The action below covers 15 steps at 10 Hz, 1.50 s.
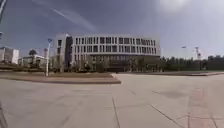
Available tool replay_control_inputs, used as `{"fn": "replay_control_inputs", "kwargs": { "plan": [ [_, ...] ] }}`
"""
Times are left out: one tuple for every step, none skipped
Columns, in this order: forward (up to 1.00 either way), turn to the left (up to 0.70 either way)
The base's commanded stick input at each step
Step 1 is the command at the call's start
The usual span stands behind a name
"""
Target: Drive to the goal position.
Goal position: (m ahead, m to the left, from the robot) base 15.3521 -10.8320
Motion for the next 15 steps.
{"fn": "replay_control_inputs", "kwargs": {
  "plan": [
    [0.7, 0.0],
    [0.7, 0.0],
    [0.7, 0.0],
    [0.7, 0.0],
    [0.7, 0.0],
    [0.7, 0.0],
    [0.7, 0.0],
    [0.7, 0.0],
    [0.7, 0.0],
    [0.7, 0.0],
    [0.7, 0.0],
    [0.7, 0.0],
    [0.7, -0.02],
    [0.7, -0.31],
    [0.7, -0.31]
  ]
}}
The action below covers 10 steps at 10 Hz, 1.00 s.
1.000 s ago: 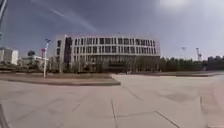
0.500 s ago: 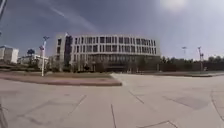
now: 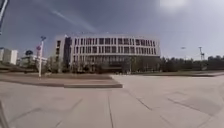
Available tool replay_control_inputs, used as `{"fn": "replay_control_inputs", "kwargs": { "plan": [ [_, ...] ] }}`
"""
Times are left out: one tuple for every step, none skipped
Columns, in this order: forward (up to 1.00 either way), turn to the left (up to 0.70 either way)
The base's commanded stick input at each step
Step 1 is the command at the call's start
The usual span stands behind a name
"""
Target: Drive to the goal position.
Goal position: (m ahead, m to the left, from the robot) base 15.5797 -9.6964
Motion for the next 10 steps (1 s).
{"fn": "replay_control_inputs", "kwargs": {
  "plan": [
    [0.7, -0.31],
    [0.7, -0.31],
    [0.7, -0.31],
    [0.7, -0.31],
    [0.7, -0.31],
    [0.7, 0.0],
    [0.7, 0.0],
    [0.7, 0.0],
    [0.7, 0.0],
    [0.7, 0.0]
  ]
}}
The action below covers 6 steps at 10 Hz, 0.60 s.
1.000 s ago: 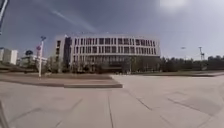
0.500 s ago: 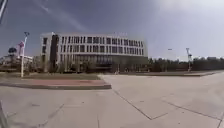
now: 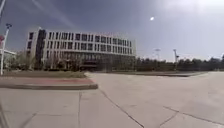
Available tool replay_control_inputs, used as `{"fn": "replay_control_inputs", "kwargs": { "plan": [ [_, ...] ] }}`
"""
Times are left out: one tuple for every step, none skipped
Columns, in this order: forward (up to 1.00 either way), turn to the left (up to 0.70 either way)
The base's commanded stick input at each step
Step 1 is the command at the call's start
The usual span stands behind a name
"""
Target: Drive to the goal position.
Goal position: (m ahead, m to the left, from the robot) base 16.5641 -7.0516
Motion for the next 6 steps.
{"fn": "replay_control_inputs", "kwargs": {
  "plan": [
    [0.7, 0.0],
    [0.7, 0.0],
    [0.7, 0.0],
    [0.7, 0.0],
    [0.7, 0.0],
    [0.7, 0.0]
  ]
}}
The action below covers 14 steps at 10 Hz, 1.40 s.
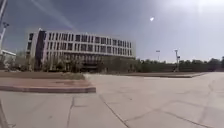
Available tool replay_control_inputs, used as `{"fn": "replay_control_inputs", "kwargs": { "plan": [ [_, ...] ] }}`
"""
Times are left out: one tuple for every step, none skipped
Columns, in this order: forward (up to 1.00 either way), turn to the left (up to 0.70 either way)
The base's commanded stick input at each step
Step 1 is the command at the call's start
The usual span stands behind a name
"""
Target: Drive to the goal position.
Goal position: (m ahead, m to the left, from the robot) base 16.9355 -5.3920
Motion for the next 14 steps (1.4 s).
{"fn": "replay_control_inputs", "kwargs": {
  "plan": [
    [0.7, 0.0],
    [0.7, 0.0],
    [0.7, 0.0],
    [0.7, 0.0],
    [0.7, 0.0],
    [0.7, 0.0],
    [0.7, 0.0],
    [0.7, 0.0],
    [0.7, 0.0],
    [0.7, 0.0],
    [0.7, 0.0],
    [0.7, 0.0],
    [0.7, 0.0],
    [0.7, 0.0]
  ]
}}
